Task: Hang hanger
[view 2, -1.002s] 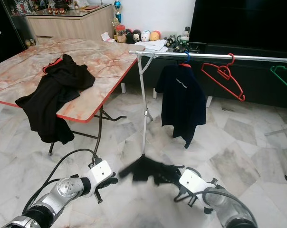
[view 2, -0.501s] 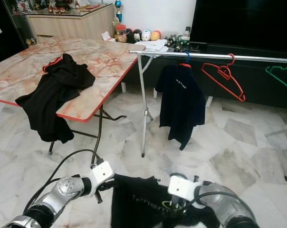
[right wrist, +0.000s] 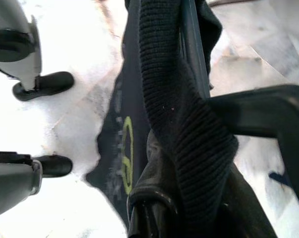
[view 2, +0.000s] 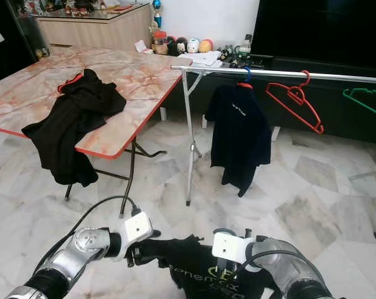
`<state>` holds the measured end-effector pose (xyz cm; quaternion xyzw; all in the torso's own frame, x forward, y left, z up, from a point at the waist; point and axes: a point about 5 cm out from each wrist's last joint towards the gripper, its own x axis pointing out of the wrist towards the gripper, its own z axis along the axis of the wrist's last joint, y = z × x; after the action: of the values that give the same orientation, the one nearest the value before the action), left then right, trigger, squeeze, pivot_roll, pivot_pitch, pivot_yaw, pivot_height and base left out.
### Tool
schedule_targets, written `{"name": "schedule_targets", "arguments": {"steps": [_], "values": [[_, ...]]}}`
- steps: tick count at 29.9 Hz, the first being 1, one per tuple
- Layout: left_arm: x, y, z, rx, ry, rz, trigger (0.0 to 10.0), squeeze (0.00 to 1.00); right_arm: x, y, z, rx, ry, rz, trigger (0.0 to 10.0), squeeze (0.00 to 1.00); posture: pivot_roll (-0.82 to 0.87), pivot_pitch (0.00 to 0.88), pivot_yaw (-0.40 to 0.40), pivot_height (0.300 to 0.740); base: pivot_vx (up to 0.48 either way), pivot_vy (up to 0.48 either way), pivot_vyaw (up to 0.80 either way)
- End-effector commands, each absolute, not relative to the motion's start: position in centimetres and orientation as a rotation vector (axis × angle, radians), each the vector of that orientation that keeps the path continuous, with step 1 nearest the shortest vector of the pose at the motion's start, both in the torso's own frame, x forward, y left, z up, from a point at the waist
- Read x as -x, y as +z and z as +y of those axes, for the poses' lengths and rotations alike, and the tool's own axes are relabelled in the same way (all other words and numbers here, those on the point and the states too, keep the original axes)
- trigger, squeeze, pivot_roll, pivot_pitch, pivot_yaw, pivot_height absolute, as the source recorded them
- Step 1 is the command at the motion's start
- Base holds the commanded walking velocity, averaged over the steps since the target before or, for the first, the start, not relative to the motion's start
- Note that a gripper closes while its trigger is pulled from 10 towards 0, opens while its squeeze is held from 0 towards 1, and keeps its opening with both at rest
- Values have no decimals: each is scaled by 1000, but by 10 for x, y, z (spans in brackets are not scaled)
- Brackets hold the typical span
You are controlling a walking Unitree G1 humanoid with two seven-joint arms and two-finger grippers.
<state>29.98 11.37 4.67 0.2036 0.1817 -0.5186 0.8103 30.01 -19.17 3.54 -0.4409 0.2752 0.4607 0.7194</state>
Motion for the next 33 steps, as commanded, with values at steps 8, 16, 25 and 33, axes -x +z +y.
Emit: {"name": "schedule_targets", "arguments": {"steps": [8, 16, 25, 33], "values": [[-304, 49, 109, -487, -1088, 392, 10000, 1000, -310, 55, -180, 984, 1067, 505, 10000, 0, -63, 10, 39, 740, 0, 0, 0], [-301, 46, 108, -479, -1128, 433, 10000, 0, -315, 63, -176, 1006, 1078, 475, 10000, 0, -62, 6, 37, 740, 0, 0, 0], [-301, 44, 107, -503, -1110, 438, 10000, 0, -318, 76, -169, 1007, 1105, 423, 10000, 0, -66, 0, 41, 740, 0, 0, 0], [-304, 44, 106, -512, -1085, 430, 0, 0, -318, 79, -167, 995, 1115, 412, 10000, 0, -68, 0, 42, 740, 0, 0, 0]]}}
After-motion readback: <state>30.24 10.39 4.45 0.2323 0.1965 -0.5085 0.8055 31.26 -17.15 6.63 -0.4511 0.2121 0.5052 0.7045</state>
